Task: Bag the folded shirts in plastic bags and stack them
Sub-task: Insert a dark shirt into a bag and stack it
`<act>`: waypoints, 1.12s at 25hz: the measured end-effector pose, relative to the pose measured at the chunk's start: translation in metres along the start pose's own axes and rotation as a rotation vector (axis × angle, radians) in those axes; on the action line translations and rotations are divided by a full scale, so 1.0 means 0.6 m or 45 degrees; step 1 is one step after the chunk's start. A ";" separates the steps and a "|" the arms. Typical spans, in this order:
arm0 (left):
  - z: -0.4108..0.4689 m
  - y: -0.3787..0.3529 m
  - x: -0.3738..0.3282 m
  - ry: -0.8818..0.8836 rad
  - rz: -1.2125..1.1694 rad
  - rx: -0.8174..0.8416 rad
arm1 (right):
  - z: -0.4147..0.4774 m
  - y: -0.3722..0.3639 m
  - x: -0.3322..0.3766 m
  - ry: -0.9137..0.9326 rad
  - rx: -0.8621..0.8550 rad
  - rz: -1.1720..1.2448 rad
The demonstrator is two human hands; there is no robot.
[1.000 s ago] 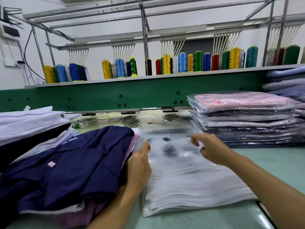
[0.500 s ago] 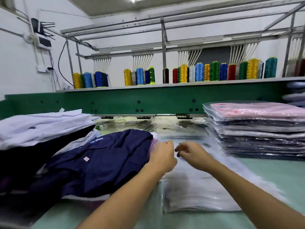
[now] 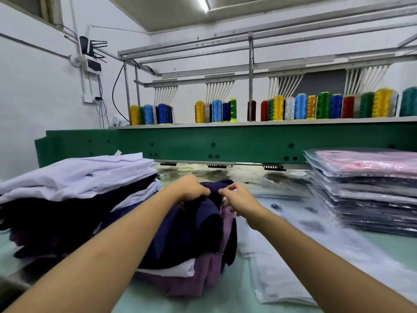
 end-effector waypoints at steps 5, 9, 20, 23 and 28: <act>0.014 0.031 0.053 0.028 -0.312 -0.187 | 0.024 -0.033 0.028 -0.024 0.058 -0.183; 0.023 0.027 0.081 0.018 -0.365 -0.175 | 0.035 -0.037 0.019 -0.085 -0.006 -0.310; 0.002 0.000 0.087 -0.126 -0.961 0.232 | 0.027 -0.100 0.049 -0.377 0.373 0.626; 0.005 0.017 0.124 -0.027 -0.791 0.151 | 0.037 -0.109 0.032 -0.355 0.164 0.472; 0.008 0.036 0.236 0.373 0.255 -0.060 | 0.063 -0.063 -0.002 -0.313 -0.140 0.495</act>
Point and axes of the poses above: each hand's wrist, its own z-axis towards the middle knuckle, its own y-axis out of the back of the hand, x = y × z, the point moved 1 cm from there along z, towards the middle knuckle, and after that the axes turned 6 degrees about z, right-handed, at the moved point
